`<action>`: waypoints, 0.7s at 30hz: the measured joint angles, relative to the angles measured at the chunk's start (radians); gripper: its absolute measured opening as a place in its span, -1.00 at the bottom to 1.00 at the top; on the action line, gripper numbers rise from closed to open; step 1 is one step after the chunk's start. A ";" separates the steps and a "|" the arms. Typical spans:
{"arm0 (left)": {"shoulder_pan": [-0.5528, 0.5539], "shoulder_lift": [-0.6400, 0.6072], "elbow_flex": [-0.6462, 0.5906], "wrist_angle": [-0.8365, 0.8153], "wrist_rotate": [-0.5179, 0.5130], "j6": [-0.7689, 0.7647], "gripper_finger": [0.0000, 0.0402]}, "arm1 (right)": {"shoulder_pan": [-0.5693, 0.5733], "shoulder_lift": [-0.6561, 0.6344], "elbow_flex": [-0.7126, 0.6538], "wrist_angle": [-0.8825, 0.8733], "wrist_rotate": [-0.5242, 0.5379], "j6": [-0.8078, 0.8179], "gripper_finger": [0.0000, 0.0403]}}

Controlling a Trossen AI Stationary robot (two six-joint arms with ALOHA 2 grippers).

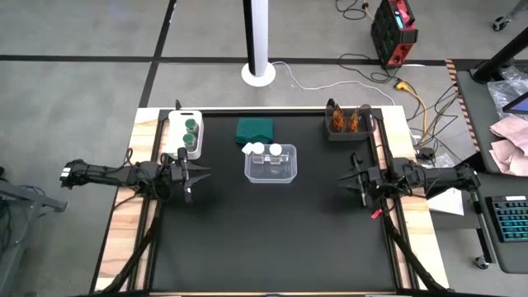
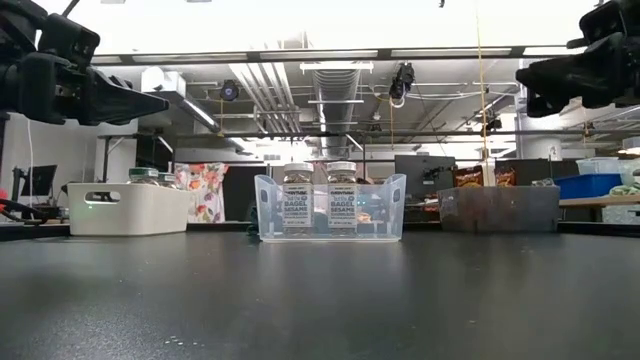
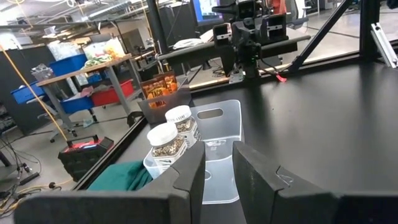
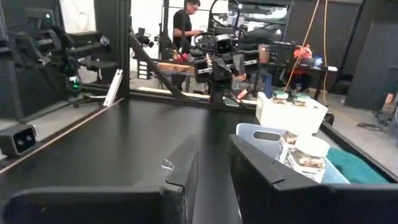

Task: Sort spices by type
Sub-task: Return to Home Position

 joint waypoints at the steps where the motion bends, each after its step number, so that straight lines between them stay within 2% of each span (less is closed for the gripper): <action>1: 0.000 0.001 0.000 0.000 0.000 0.000 -0.67 | 0.000 0.000 0.000 0.000 0.001 -0.010 -0.61; 10: 0.000 0.005 0.000 0.001 0.000 0.000 -0.67 | 0.006 0.008 0.000 0.004 0.004 -0.258 -0.71; 21: 0.000 0.005 0.000 0.002 0.000 0.000 -0.67 | 0.006 0.021 0.000 0.006 0.002 -0.071 -0.66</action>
